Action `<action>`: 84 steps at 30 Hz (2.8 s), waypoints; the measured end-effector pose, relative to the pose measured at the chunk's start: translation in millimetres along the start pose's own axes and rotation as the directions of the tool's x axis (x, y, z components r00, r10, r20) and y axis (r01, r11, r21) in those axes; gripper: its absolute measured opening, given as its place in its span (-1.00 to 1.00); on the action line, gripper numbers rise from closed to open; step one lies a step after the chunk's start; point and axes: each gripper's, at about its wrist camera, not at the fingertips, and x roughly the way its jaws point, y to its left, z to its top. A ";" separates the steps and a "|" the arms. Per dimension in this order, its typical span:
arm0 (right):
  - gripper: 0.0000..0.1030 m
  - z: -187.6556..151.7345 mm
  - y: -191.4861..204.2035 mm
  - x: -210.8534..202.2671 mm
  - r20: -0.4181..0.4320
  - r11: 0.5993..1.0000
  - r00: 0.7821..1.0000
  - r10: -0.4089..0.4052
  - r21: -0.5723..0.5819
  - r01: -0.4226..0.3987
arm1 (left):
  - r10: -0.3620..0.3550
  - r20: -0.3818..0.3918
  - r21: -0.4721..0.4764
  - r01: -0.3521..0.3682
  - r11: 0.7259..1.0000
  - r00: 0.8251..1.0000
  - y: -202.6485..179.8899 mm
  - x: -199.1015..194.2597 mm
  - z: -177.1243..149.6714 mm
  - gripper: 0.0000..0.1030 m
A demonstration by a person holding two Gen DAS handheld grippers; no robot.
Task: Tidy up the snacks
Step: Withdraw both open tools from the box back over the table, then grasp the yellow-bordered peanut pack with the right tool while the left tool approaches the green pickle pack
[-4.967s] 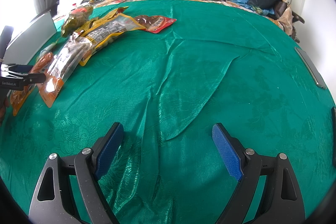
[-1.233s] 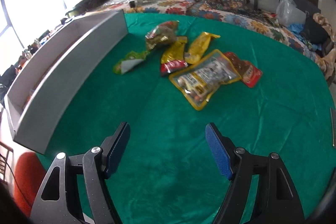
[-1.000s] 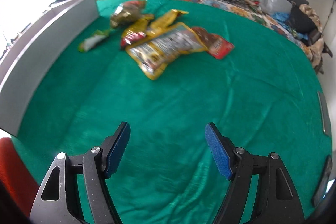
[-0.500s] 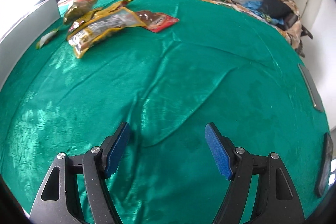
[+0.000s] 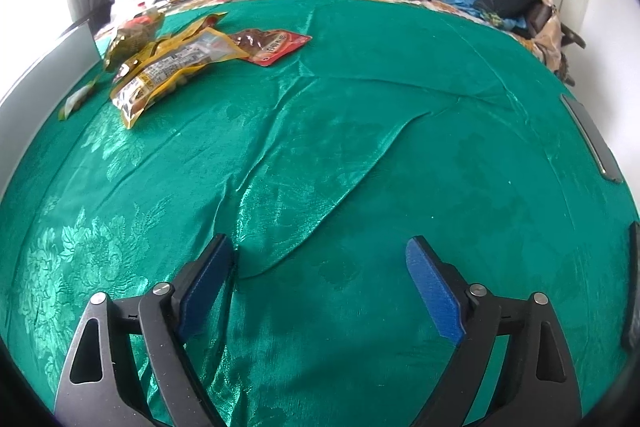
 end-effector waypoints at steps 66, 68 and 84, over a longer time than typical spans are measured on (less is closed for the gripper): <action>0.59 21.5 52.0 18.3 0.009 0.995 0.997 0.082 -0.062 -0.081 | -0.223 -0.144 0.263 0.254 0.931 0.964 -14.8 110.5 56.4 -0.12; 0.59 20.9 51.4 18.2 0.011 0.995 0.996 0.087 -0.059 -0.086 | -0.237 -0.149 0.287 0.271 0.919 0.960 -31.6 89.1 26.7 -0.11; 0.60 20.3 51.2 17.1 0.011 0.995 0.997 0.082 -0.061 -0.082 | -0.207 -0.048 0.303 0.212 0.929 0.977 -74.1 88.3 -2.6 1.00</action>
